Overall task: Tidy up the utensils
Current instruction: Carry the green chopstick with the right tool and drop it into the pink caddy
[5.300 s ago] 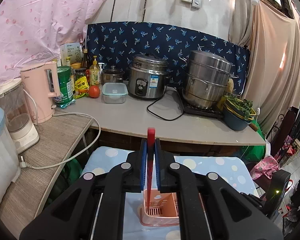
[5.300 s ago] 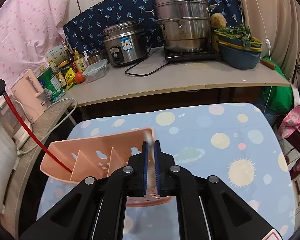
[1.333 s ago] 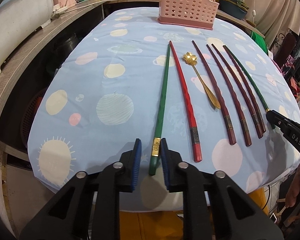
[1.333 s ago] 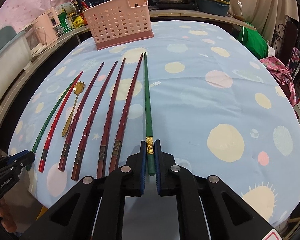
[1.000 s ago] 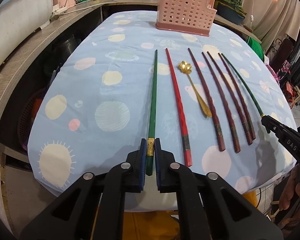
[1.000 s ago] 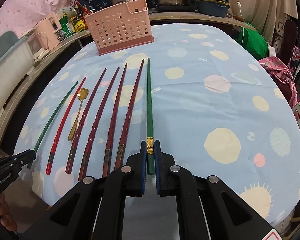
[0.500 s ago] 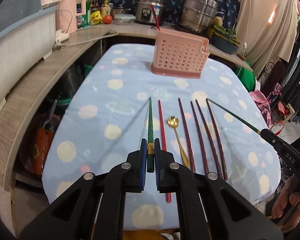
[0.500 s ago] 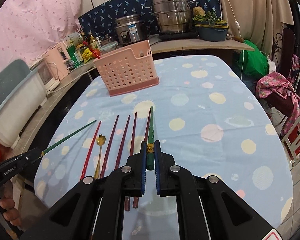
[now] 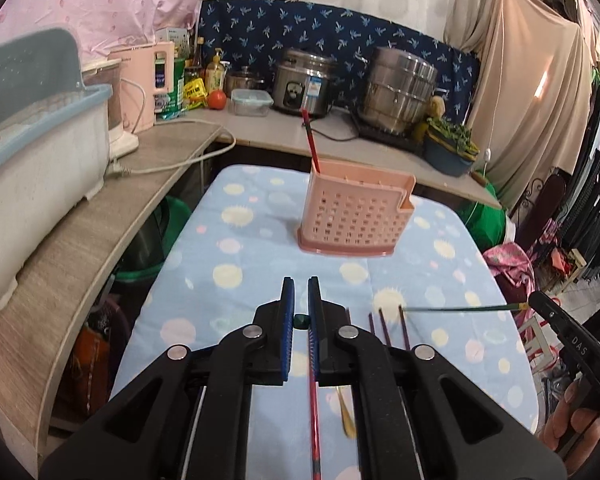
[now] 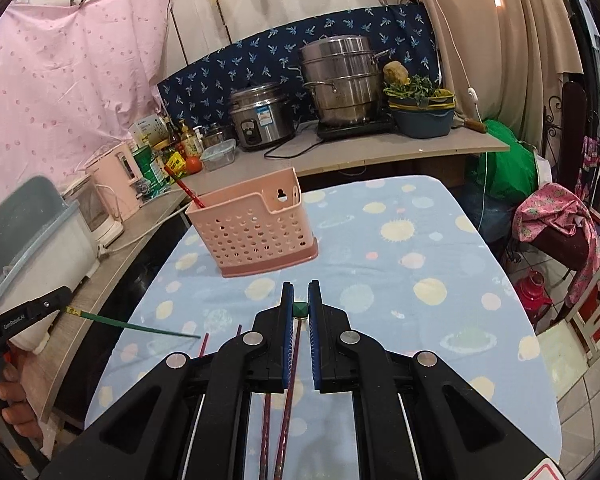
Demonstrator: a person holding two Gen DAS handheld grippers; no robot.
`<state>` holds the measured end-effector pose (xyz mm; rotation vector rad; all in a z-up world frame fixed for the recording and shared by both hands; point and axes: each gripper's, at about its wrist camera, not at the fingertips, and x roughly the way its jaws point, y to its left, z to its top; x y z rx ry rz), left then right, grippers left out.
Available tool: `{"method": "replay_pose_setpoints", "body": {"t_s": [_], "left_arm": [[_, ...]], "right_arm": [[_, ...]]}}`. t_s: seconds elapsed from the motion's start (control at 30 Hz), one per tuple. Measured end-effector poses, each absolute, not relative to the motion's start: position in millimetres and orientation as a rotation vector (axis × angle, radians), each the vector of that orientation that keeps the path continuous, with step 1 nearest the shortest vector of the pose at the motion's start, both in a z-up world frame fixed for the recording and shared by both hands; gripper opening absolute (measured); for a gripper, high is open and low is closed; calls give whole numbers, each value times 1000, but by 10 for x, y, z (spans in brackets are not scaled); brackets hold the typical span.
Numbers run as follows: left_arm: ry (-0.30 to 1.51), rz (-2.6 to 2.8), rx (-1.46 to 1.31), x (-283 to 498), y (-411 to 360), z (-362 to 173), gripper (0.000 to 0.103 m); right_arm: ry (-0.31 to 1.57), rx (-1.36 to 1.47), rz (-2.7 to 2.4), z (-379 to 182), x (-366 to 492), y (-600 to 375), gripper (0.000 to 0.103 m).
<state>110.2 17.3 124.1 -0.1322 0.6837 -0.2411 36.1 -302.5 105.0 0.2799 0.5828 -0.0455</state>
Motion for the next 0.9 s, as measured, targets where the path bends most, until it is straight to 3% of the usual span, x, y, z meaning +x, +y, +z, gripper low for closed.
{"method": "replay_pose_setpoints", "body": {"t_s": [0.5, 0.9], "left_arm": [[543, -277, -157, 1685, 109, 2011, 7], [309, -270, -165, 2326, -191, 2819, 6]], "right_arm": [[444, 322, -7, 1743, 965, -3200, 7], [242, 373, 20, 2466, 1758, -3195, 7]]}}
